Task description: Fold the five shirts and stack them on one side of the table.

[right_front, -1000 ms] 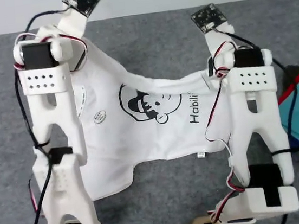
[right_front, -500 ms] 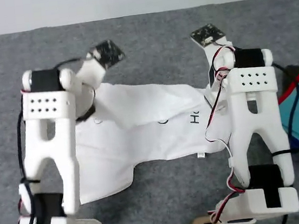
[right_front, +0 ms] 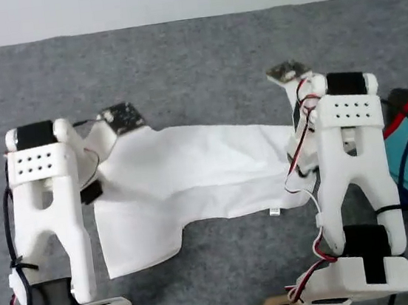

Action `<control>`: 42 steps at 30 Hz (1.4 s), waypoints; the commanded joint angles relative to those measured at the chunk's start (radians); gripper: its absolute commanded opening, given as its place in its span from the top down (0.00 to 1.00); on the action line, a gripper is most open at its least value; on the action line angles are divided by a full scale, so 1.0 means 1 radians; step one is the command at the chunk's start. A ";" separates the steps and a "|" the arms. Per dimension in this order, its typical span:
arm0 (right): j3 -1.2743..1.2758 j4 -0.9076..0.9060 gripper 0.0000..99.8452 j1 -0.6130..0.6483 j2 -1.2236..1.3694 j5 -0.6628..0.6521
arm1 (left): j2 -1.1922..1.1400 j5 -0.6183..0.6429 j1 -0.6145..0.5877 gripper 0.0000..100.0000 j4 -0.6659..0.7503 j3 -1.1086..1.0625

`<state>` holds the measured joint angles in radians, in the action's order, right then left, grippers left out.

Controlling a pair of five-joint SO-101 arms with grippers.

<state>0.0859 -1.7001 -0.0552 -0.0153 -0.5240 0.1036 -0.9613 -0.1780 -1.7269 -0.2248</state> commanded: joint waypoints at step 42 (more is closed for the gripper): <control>0.029 0.143 0.87 -0.018 -0.054 0.026 | 0.040 -0.011 -0.057 1.00 0.402 -0.125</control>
<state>0.1243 -1.6080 -0.0859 -0.0153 -0.5086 0.1066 -1.0334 -0.2608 -1.4431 -0.3261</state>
